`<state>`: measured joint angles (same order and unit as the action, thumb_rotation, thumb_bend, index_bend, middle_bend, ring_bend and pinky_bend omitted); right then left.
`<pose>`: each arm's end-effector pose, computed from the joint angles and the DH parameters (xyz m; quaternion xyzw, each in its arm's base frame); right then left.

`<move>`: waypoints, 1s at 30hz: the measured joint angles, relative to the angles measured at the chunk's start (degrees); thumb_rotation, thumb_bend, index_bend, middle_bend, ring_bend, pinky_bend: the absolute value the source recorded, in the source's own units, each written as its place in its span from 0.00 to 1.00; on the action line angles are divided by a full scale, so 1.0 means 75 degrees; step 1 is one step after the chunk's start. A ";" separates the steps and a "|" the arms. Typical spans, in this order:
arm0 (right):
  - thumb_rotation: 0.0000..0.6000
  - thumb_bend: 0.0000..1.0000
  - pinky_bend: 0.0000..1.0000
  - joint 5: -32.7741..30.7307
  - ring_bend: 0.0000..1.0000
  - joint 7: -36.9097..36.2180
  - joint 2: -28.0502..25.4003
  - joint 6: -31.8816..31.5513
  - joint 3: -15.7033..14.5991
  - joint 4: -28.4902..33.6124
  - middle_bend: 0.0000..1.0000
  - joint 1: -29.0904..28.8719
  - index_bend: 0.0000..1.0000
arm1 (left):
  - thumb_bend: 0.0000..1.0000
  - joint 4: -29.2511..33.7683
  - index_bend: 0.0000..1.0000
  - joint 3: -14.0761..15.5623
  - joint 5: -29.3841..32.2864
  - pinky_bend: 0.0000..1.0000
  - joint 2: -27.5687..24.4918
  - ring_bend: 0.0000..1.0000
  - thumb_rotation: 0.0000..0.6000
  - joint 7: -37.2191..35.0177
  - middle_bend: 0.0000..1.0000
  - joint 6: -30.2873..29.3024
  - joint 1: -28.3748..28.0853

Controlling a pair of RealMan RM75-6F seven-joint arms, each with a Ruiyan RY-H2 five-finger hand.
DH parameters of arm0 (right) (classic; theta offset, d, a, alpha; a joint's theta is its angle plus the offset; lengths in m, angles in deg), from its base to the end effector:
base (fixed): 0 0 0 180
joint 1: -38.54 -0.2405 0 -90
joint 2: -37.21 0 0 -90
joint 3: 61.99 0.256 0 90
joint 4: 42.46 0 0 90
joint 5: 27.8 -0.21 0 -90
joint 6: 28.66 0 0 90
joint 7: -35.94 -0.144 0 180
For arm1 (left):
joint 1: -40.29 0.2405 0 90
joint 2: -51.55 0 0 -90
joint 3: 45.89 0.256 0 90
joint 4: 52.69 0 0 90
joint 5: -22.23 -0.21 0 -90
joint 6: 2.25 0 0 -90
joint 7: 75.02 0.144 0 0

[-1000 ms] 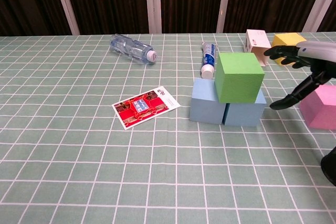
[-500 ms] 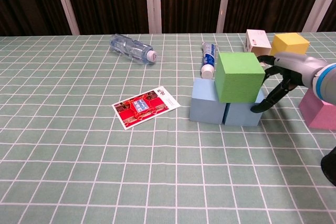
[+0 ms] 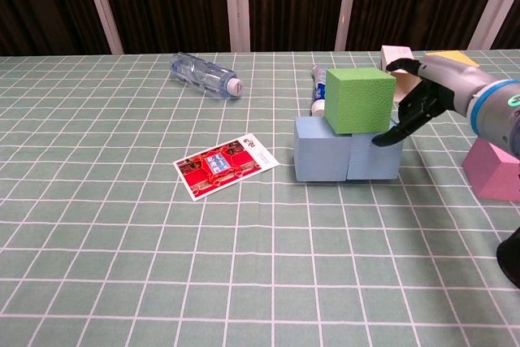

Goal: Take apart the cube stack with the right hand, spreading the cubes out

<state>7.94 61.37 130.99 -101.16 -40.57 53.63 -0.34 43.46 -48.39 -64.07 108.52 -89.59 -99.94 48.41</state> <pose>-0.1457 -0.3371 0.0024 0.5128 -0.5804 0.4031 0.4875 -0.3238 0.1059 0.2194 -0.4748 -0.4271 -0.4460 0.6271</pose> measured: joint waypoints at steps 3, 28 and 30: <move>1.00 0.03 0.00 -0.0150 0.42 0.0107 0.0049 -0.0148 0.0342 0.0007 0.75 -0.0151 0.05 | 0.18 -0.0022 0.08 -0.0001 -0.0002 0.00 -0.0009 0.00 1.00 -0.0048 0.00 -0.0010 0.0007; 1.00 0.03 0.00 -0.0194 0.17 0.0339 -0.0882 -0.0108 0.0403 -0.0284 0.21 0.0077 0.07 | 0.18 0.0051 0.08 -0.0028 0.0080 0.00 0.0010 0.00 1.00 0.0125 0.00 0.0105 -0.0056; 1.00 0.03 0.00 0.0137 0.15 0.0222 -0.1175 -0.0112 0.0221 -0.0039 0.15 0.0284 0.07 | 0.18 0.0044 0.08 -0.0036 0.0088 0.00 0.0006 0.00 1.00 0.0105 0.00 0.0099 -0.0055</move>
<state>8.97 63.04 122.18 -102.01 -38.92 53.34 1.79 43.79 -48.66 -63.41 108.57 -88.80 -99.19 48.00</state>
